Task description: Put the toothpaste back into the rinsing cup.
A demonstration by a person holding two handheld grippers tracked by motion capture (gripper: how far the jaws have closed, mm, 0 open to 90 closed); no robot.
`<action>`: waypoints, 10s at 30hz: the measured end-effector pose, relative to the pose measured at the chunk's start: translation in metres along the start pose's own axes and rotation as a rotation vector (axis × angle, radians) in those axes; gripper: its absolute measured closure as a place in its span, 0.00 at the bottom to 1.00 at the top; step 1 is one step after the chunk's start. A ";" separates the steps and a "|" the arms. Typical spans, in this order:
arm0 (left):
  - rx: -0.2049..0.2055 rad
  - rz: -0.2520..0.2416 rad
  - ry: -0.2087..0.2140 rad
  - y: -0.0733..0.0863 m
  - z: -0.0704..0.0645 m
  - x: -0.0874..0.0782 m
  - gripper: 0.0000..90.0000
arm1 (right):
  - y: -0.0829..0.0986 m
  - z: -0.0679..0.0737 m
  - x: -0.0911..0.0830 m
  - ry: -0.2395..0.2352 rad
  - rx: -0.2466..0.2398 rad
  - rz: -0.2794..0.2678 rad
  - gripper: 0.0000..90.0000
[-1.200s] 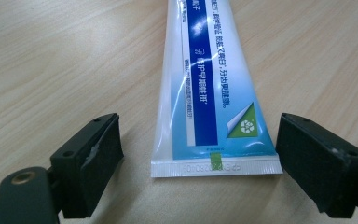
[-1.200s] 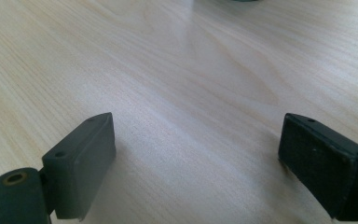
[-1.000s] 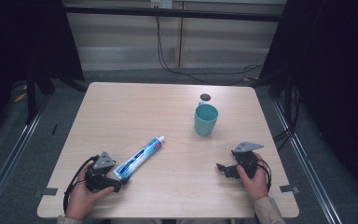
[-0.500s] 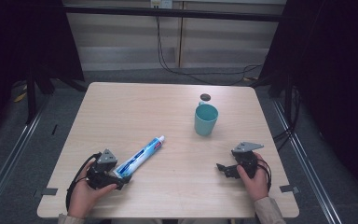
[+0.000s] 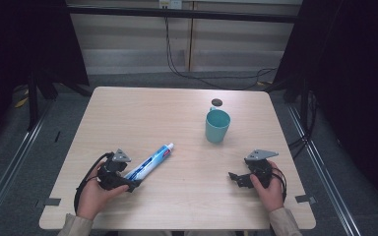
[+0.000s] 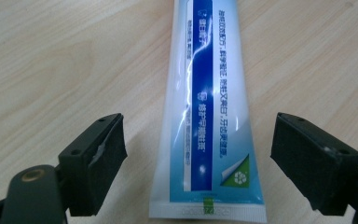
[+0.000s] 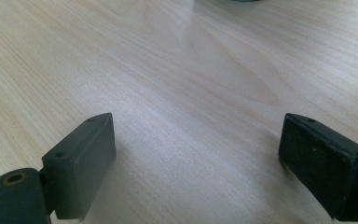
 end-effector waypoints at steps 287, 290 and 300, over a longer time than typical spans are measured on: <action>0.164 -0.092 0.157 -0.187 -0.095 -0.026 0.30 | -0.128 0.055 -0.004 -0.203 -0.520 -0.068 0.80; 0.145 -0.101 0.144 -0.183 -0.087 -0.025 0.29 | -0.128 0.055 -0.004 -0.205 -0.524 -0.063 0.80; 0.101 -0.144 0.132 -0.171 -0.067 -0.024 0.22 | -0.124 0.049 -0.007 -0.210 -0.507 -0.053 0.80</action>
Point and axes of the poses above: each handheld gripper's, and its own axes: x roughly forward along the jaws, y roughly out of its underside, z roughly to its left, the point moved 3 cm from there along x, roughly forward along the jaws, and after that the axes turned 10 degrees about -x, right-handed, at the moved point
